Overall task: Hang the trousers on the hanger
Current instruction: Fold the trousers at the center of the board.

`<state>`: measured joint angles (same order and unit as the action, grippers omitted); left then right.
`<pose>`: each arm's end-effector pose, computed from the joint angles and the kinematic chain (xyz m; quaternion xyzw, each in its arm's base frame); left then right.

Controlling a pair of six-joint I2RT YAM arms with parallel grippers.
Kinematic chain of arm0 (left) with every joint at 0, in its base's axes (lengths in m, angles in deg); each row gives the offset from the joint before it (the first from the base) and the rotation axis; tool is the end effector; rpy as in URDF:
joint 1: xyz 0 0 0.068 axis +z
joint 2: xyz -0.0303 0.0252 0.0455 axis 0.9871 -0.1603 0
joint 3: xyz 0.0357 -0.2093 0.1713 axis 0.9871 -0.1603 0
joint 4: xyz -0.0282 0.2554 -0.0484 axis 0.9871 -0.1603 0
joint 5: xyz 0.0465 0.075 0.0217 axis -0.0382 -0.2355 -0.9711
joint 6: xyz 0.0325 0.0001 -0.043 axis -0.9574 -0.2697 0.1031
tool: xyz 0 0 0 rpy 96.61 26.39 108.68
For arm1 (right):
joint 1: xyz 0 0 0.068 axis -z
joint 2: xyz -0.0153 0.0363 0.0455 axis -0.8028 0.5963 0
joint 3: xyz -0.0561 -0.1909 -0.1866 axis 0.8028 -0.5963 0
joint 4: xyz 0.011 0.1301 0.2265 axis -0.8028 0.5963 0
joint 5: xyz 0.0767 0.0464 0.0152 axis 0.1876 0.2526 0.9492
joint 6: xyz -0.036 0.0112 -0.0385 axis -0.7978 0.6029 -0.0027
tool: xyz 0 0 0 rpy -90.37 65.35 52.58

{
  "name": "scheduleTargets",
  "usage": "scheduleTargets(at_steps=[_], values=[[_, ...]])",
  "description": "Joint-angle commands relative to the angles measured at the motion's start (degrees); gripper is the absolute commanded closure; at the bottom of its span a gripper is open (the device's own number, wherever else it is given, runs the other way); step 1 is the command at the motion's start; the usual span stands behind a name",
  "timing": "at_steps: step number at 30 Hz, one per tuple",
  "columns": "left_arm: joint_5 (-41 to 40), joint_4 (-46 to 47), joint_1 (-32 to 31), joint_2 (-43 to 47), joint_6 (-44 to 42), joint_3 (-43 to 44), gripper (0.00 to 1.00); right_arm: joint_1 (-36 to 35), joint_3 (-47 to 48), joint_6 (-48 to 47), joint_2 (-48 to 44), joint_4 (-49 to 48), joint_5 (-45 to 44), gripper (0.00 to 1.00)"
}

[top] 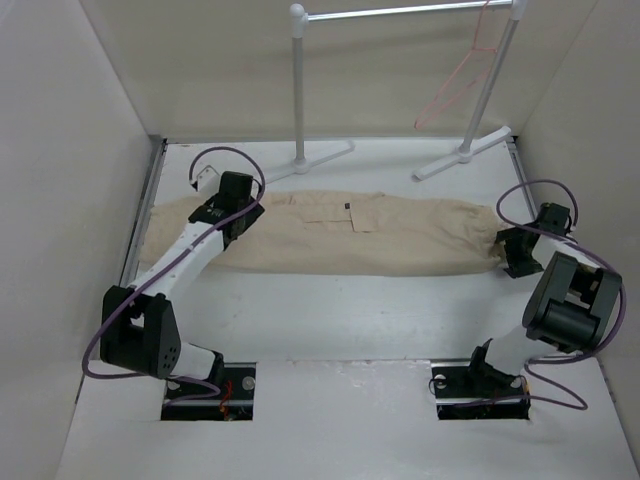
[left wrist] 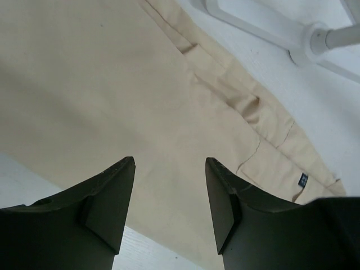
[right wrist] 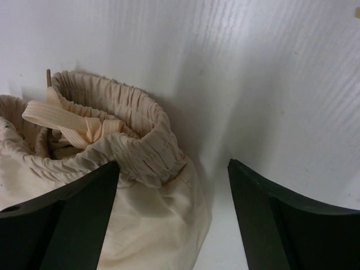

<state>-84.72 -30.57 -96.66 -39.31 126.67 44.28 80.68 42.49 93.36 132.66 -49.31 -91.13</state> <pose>0.2986 -0.0720 0.2784 -0.3383 0.8265 -0.0976 0.4391 0.2587 -0.1346 0.1715 0.6073 0.7486 0.0397 0.2629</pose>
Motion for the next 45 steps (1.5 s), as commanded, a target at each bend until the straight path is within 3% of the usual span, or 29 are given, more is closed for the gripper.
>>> scheduleTargets(at_steps=[1, 3, 6, 7, 9, 17, 24, 28, 32, 39, 45], values=[[-0.2, 1.9, -0.9, 0.2, 0.8, -2.5, 0.49, -0.5, 4.5, -0.8, 1.9, -2.5, 2.2, 0.21], [0.8, 2.2, -0.8, 0.2, 0.8, -3.8, 0.49, -1.2, 5.4, 1.0, 3.9, -2.6, 2.5, 0.33], [1.9, 2.4, -0.2, 1.2, 0.5, -6.2, 0.49, -1.6, 6.5, 3.8, 5.7, -2.4, 2.7, 0.72], [2.0, 2.3, 0.1, 1.6, 0.2, -6.9, 0.49, -1.4, 6.2, 4.6, 4.6, -2.4, 2.0, 0.80], [2.5, 1.8, 0.6, 2.0, -0.3, -7.8, 0.48, -1.3, 5.1, 5.1, -0.3, -1.8, -1.5, 0.87], [3.2, -2.3, -4.6, 2.3, -0.6, -8.5, 0.49, -0.3, 13.9, -1.7, -21.2, 8.7, -15.7, 0.87], [3.4, -8.7, -17.2, 4.5, 3.1, -8.8, 0.49, -4.9, 23.2, -8.9, -27.4, 9.9, -12.4, 0.86], [3.4, -9.6, -20.9, 7.1, 6.0, -8.2, 0.49, -13.1, 28.6, -14.5, -29.7, 10.1, -11.2, 0.87], [3.7, -11.7, -17.7, 11.3, 5.4, -7.1, 0.48, -27.0, 35.9, -15.7, -27.8, 14.6, -13.5, 0.86], [7.9, -13.2, -3.8, 21.6, 2.5, -11.6, 0.47, -57.1, 50.0, -12.6, -13.3, 19.0, -28.1, 0.84], [13.1, -11.0, 7.4, 25.4, 2.3, -14.4, 0.47, -71.4, 64.9, -10.6, 5.1, 19.1, -30.1, 0.83]])
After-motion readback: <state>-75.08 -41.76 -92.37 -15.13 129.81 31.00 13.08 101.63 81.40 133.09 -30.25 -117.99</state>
